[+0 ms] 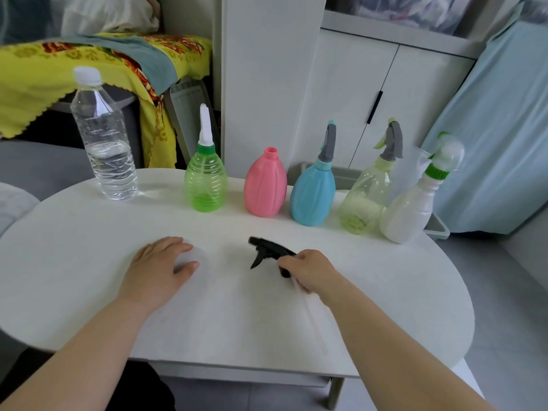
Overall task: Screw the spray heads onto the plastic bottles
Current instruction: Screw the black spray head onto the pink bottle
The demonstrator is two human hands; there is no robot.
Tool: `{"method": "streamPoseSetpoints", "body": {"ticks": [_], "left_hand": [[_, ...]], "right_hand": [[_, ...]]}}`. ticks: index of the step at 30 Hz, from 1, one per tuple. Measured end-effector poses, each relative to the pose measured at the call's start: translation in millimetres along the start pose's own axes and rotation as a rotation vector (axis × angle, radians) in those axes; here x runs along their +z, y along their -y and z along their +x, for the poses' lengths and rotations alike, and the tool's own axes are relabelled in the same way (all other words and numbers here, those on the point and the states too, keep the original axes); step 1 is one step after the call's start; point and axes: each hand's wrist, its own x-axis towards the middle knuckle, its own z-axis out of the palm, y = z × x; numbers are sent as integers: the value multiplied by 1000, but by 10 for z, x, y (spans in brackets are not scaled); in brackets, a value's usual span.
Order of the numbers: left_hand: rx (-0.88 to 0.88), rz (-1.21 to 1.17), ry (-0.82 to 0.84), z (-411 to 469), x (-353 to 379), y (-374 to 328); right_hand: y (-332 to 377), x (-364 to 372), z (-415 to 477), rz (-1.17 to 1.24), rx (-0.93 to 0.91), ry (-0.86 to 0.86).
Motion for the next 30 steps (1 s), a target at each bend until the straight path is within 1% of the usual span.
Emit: {"method": "streamPoseSetpoints", "body": {"ticks": [2,5,7,9,12,15,18,23,30], "left_hand": [[-11,-8,4,-1,2,-8],[-33,-49,-3,12,-1,-38],[-35,-108,0,43,8,-89],[-45,-199,-4,92,23,-180],[-51,-303,-27,222,59,-370],[6,-375,-61,413,112,-616],[40,-425,-147,665,159,-865],[-24,-457,-299,1070,219,-1122],[-90,-452,-315,1289,429,-1185]], "right_hand": [[-72,-113,-19,326,24,54],[-248,-279,-30,835,11,124],[-384,-395,-31,1081,-27,141],[-517,-504,-20,1233,-65,144],[-697,-610,18,1318,-73,112],[-880,-644,61,1395,-92,89],[-944,-658,103,1428,-125,74],[-990,-621,238,1434,-116,-42],[-1002,-608,299,1566,-133,-57]]}}
